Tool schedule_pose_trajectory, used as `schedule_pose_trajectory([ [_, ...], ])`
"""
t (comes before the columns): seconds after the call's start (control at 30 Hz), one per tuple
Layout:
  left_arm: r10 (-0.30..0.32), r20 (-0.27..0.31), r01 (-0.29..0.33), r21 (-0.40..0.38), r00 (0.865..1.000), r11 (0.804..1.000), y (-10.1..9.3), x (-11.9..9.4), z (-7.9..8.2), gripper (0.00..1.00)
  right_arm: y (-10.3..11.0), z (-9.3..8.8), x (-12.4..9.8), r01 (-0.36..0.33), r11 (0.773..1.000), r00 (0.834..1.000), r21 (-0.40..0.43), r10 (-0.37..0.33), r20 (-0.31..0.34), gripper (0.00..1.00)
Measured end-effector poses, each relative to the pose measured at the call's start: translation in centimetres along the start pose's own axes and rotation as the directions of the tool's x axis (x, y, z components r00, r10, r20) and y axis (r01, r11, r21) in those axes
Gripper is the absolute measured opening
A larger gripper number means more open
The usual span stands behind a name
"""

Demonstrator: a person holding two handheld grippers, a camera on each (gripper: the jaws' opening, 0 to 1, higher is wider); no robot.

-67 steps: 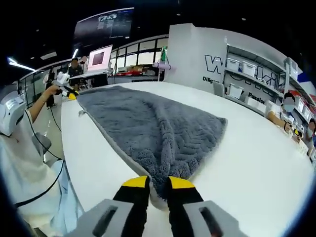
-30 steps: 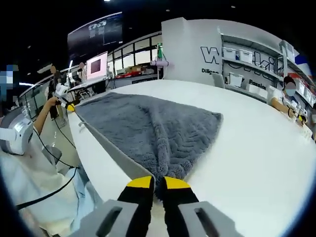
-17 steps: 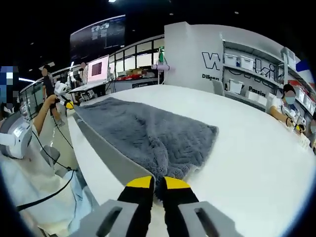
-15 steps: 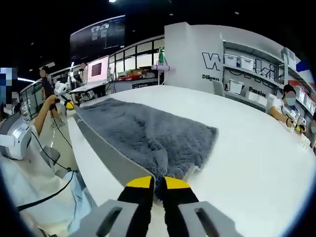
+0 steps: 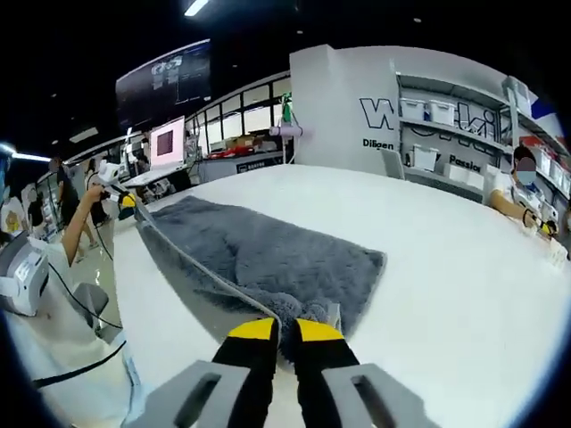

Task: Fold the towel on the table until its edges align and the towel forms a compact rectangular stack.

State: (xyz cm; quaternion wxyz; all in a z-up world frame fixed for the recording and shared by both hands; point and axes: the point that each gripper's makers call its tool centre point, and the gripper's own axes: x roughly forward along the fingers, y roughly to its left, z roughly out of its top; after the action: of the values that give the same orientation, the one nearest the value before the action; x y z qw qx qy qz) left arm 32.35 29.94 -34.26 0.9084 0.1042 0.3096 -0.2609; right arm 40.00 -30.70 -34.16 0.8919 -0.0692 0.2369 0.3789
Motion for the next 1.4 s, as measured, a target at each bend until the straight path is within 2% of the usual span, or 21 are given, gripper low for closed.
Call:
schedule_pose_trajectory([
  [0.13,0.017,-0.005,-0.017,-0.009,1.0,1.0,1.2,0.9,0.7,0.05,-1.2,0.3,1.2,-0.009,1.0,1.0,-0.014,0.009,-0.003,0.07],
  [0.27,0.036,-0.026,-0.036,-0.005,0.999,0.999,2.0,2.0,1.2,0.05,-2.3,0.2,2.6,-0.007,1.0,1.0,0.021,0.007,-0.025,0.07],
  [0.53,0.1,-0.045,-0.1,0.002,0.994,0.995,4.4,4.4,2.7,0.05,-4.2,1.2,4.5,0.039,0.999,0.998,0.014,-0.038,-0.049,0.07],
  [0.73,0.125,-0.011,-0.126,-0.031,0.992,0.992,6.1,5.5,3.7,0.05,-4.9,2.1,5.2,0.067,0.998,0.997,0.013,-0.067,-0.032,0.07],
  [0.93,0.143,0.027,-0.142,-0.057,0.989,0.988,6.5,5.5,5.0,0.05,-5.7,3.5,5.4,0.089,0.996,0.996,0.002,-0.089,-0.014,0.07],
  [1.23,0.172,0.028,-0.17,-0.067,0.985,0.983,7.7,6.6,6.1,0.05,-7.4,5.8,6.8,0.131,0.991,0.991,0.006,-0.131,0.015,0.07],
  [1.4,0.179,0.026,-0.176,-0.088,0.984,0.981,8.4,7.1,6.2,0.05,-7.4,6.6,7.5,0.138,0.99,0.99,0.009,-0.139,0.028,0.07],
])
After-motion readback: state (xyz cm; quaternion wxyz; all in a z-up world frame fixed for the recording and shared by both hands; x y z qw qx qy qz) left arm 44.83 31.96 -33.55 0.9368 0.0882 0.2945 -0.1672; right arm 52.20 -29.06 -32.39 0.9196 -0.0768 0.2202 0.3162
